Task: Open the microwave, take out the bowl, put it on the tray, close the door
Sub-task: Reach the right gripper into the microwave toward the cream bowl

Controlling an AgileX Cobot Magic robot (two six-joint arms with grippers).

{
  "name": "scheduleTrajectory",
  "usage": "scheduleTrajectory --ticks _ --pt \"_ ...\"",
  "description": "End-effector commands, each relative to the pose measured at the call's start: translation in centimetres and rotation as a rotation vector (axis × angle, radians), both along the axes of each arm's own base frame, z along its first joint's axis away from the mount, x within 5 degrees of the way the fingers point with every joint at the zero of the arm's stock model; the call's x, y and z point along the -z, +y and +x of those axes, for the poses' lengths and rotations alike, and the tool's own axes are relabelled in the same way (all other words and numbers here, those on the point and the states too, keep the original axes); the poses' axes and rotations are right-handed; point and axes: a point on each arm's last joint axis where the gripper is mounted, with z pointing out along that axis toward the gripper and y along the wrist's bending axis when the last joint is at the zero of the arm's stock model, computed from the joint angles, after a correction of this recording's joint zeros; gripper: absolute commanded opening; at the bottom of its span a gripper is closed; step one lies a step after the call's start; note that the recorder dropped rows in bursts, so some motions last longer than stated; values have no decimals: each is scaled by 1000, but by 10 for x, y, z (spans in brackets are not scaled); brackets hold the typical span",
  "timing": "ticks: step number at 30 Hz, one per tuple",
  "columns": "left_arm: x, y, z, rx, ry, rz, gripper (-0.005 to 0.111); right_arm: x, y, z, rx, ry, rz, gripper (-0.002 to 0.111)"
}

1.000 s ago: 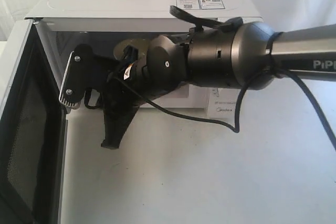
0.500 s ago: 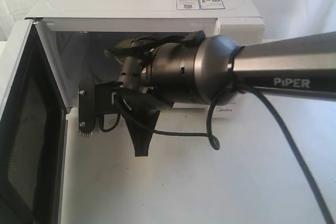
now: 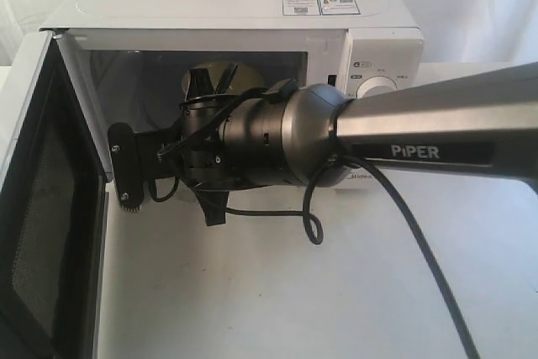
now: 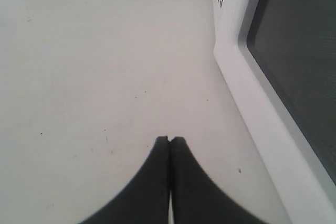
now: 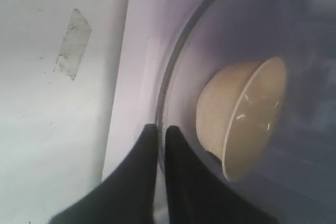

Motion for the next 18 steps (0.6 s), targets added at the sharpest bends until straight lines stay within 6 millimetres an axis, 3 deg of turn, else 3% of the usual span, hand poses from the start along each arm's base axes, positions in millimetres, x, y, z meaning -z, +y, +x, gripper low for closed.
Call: scheduleTrajectory --ticks 1,5,18 --pt "1 0 0 -4 0 -9 0 1 1 4 3 -14 7 27" --pt "1 0 0 -4 0 -9 0 7 -5 16 74 -29 54 42" --pt "1 0 0 -4 0 -9 0 2 -11 29 148 -122 137 42"
